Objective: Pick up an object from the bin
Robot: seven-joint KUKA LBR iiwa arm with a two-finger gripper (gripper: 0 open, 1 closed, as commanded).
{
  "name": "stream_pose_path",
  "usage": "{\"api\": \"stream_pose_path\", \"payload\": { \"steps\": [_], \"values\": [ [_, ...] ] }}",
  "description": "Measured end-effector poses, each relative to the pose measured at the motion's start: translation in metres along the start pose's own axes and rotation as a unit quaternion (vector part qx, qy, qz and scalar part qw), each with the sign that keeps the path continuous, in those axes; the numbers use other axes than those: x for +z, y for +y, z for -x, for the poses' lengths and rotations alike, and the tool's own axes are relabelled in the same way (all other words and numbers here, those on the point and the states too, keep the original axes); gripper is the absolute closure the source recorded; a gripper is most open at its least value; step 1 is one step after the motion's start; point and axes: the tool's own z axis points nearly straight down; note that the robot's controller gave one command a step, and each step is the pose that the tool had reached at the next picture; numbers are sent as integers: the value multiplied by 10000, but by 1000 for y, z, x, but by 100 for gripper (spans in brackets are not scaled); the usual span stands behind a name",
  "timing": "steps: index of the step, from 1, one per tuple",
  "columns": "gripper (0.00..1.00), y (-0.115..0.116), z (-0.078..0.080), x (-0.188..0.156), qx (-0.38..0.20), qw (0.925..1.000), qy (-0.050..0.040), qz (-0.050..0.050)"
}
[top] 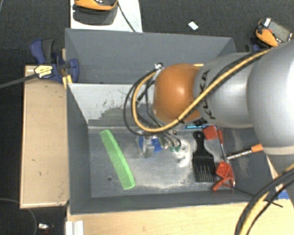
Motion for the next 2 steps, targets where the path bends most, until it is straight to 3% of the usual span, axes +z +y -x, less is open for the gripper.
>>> {"api": "stream_pose_path", "payload": {
  "steps": [1,2],
  "values": [
    [100,0,0,-9,12,10000,-14,3],
    [100,0,-1,-51,22,10000,24,1]
  ]
}}
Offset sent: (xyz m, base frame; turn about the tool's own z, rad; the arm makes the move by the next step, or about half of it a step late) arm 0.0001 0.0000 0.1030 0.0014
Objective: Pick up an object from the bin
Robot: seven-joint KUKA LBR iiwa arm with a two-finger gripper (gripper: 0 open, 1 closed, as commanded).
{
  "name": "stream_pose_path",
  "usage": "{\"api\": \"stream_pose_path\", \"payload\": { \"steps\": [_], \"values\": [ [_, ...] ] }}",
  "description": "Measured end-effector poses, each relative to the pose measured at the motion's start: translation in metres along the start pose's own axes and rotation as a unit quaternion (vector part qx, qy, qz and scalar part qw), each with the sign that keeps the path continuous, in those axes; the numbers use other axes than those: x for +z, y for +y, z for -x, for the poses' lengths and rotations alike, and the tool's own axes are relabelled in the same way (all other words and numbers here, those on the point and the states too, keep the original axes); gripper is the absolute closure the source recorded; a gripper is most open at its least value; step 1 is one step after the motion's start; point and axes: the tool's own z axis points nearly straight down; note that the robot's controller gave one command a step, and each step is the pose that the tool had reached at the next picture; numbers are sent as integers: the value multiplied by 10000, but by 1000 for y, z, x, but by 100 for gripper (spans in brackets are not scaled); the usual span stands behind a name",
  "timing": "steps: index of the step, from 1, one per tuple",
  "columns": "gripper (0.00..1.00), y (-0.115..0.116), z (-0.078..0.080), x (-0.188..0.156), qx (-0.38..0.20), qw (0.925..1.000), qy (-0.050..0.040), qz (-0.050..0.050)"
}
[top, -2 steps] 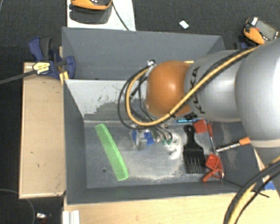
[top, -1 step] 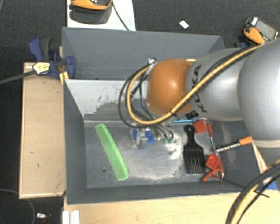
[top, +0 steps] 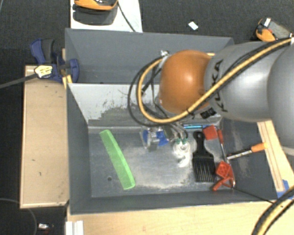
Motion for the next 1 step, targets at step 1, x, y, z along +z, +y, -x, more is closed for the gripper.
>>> {"api": "stream_pose_path", "payload": {
  "steps": [1],
  "values": [
    [100,0,3,-26,12,10000,-52,0]
  ]
}}
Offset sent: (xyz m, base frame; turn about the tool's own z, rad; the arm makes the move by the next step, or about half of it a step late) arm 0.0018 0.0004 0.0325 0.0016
